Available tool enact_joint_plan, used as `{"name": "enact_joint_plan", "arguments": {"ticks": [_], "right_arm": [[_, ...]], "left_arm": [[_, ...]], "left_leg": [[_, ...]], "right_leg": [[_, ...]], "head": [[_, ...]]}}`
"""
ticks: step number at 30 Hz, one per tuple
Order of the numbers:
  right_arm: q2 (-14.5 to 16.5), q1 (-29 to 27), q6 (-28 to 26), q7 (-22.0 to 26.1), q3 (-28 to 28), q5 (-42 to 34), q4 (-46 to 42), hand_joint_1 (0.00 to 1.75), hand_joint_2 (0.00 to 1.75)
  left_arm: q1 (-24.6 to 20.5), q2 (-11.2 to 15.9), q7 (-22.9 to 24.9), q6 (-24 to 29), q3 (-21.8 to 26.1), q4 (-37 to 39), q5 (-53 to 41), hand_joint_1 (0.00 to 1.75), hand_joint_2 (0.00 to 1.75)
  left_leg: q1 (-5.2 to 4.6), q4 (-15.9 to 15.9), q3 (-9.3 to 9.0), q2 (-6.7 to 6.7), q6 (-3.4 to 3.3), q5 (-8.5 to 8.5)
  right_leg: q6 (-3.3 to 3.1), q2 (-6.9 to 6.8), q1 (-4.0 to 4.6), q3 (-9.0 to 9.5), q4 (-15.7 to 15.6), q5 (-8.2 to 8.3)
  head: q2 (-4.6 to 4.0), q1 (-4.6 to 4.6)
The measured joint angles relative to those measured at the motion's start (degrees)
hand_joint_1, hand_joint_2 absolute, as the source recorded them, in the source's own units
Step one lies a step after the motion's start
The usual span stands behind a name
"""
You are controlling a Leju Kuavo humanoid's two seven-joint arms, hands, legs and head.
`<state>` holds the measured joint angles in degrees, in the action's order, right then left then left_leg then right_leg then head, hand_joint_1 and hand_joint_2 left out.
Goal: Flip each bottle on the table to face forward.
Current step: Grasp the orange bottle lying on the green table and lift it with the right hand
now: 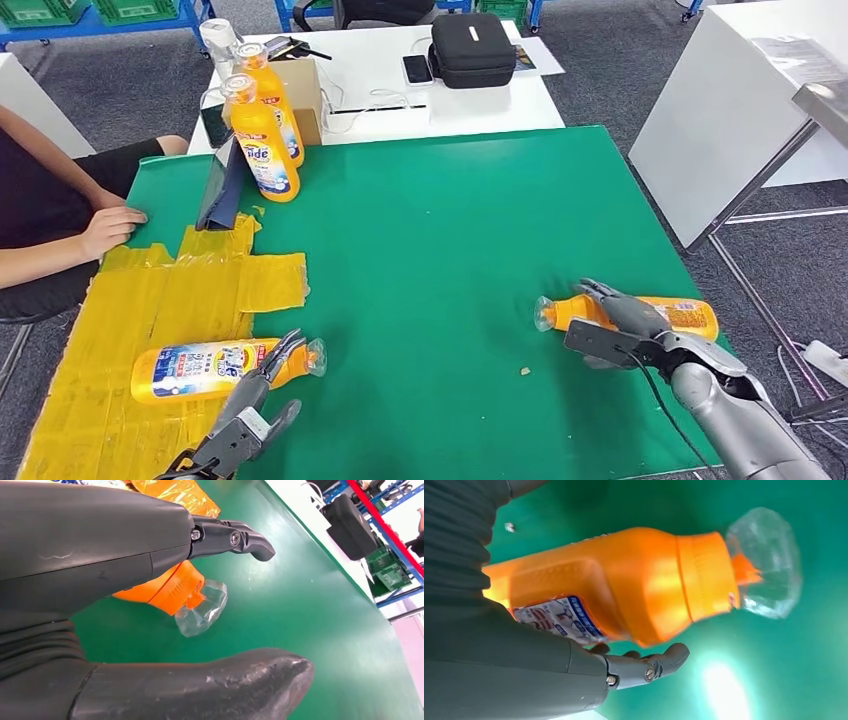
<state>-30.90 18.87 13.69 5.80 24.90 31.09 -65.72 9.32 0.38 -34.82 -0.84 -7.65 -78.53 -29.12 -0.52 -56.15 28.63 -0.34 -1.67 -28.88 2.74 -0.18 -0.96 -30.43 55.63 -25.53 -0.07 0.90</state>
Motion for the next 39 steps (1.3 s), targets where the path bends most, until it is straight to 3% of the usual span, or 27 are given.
{"name": "enact_joint_plan", "arguments": {"ticks": [5,11,14,18,21,32,39], "right_arm": [[-3.0,1.0,3.1,-1.6,1.7,-1.3,-0.1,0.00,1.75],[-5.6,1.4,3.3,-2.2,3.1,-1.3,-0.1,0.00,1.75],[-5.7,1.4,0.1,-4.3,3.8,2.1,-0.1,0.00,1.75],[-3.6,1.3,-7.9,-6.0,2.9,9.8,-0.5,0.00,1.75],[-2.3,0.3,-9.4,-5.8,0.6,10.9,-2.9,0.00,1.75],[-3.6,-1.1,-2.7,-4.0,-5.4,9.3,-8.1,0.00,1.75],[-8.4,-2.0,1.9,-4.3,-5.4,4.6,-9.4,0.00,1.75]], "left_arm": [[0.0,-0.1,0.0,0.0,0.4,-0.1,-0.3,0.00,0.00],[-0.1,-0.1,0.0,0.0,0.7,-0.1,-0.3,0.00,0.00],[0.1,-0.4,0.1,0.0,0.9,-0.3,-0.3,0.00,0.00],[1.6,-1.1,0.7,-0.4,1.9,-2.1,-0.9,0.00,0.00],[2.8,-1.6,0.9,-0.9,2.7,-3.6,-1.3,0.00,0.00],[4.5,-2.5,0.2,-2.3,5.5,-5.4,-1.7,0.00,0.00],[4.6,-2.9,-0.2,-2.8,6.6,-5.5,-1.7,0.00,0.00]], "left_leg": [[-0.07,0.0,0.00,-0.09,-0.01,0.00],[-0.06,0.0,0.01,-0.05,-0.02,-0.01],[-0.05,0.0,0.03,-0.05,-0.02,-0.01],[0.01,0.0,0.00,0.09,-0.01,-0.01],[0.01,0.0,0.01,-0.01,-0.01,-0.01],[-0.06,0.0,0.04,-0.01,-0.01,-0.01],[-0.07,0.0,0.04,-0.05,-0.02,-0.01]], "right_leg": [[0.00,-0.03,-0.05,0.02,0.0,0.00],[0.00,-0.02,-0.04,0.01,0.0,0.00],[0.00,-0.01,-0.03,0.01,0.0,0.00],[0.00,0.07,0.01,-0.01,0.0,0.00],[0.00,0.05,0.01,-0.03,0.0,0.00],[0.00,0.04,-0.04,-0.03,0.0,0.00],[0.00,0.02,-0.05,-0.05,0.0,0.00]], "head": [[0.00,0.00],[0.00,0.01],[0.00,0.01],[0.00,0.02],[0.00,0.02],[0.00,0.01],[0.00,0.01]]}}
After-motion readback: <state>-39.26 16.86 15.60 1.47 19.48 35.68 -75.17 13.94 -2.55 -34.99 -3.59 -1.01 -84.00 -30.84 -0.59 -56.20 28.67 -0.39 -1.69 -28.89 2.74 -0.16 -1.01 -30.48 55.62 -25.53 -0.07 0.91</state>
